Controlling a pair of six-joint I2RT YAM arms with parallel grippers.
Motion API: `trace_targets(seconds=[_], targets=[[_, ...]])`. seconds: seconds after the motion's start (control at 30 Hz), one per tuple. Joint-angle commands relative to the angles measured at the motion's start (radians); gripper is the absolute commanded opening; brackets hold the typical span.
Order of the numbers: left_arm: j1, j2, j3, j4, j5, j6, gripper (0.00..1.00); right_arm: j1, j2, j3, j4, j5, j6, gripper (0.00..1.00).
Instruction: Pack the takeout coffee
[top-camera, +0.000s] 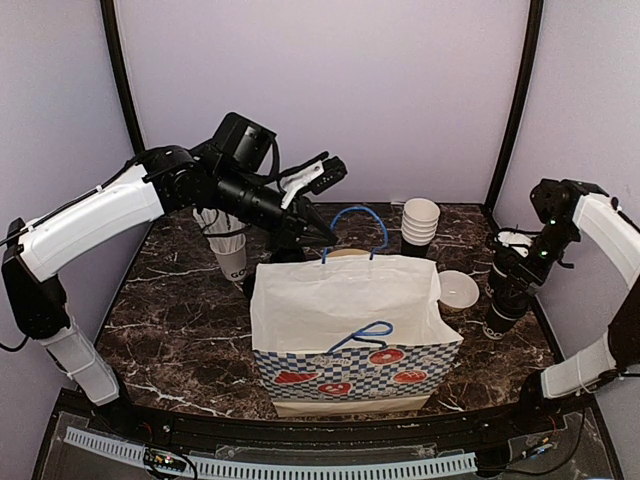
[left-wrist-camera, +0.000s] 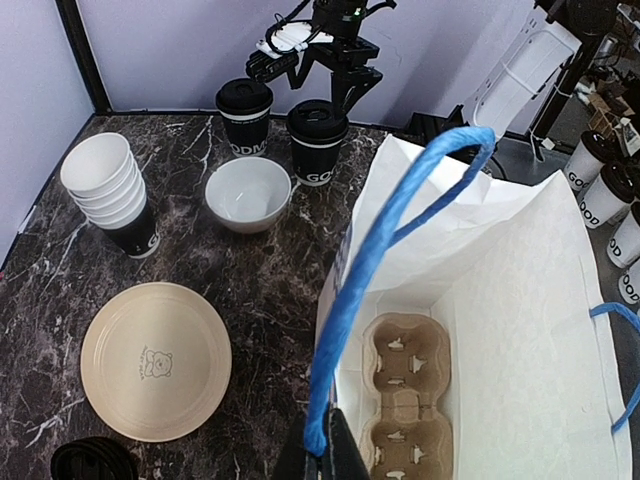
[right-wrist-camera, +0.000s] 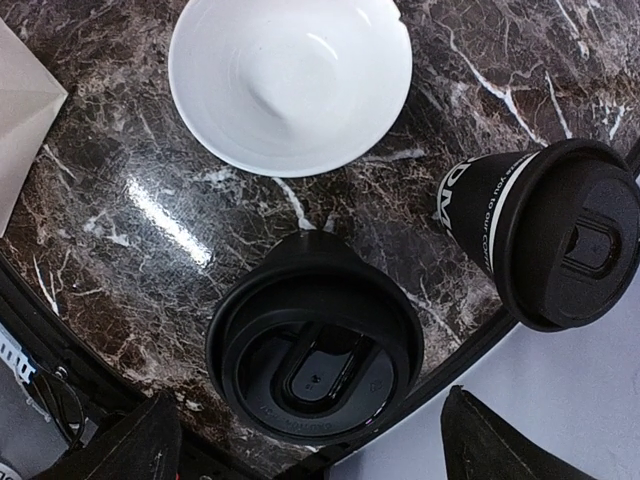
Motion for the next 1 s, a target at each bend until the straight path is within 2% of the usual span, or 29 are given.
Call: trace_targets(seconds=[0.0, 0.27, 0.5, 0.97], targets=[[0.005, -0.062, 0.019, -0.061, -0.046, 0.032, 0.0, 0.003, 0.009, -0.018, 0.01, 0.054, 0.019, 0.91], [0.015, -0.066, 0.021, -0.078, -0.086, 0.043, 0.0, 0.003, 0.058, -0.031, 0.04, 0.046, 0.031, 0.92], [0.022, -0.063, 0.015, -0.078, -0.113, 0.044, 0.0, 0.003, 0.09, -0.034, 0.036, 0.039, 0.035, 0.83], [0.033, -0.058, 0.001, -0.066, -0.16, 0.058, 0.01, 0.004, 0.08, -0.097, 0.058, 0.056, 0.041, 0.81]])
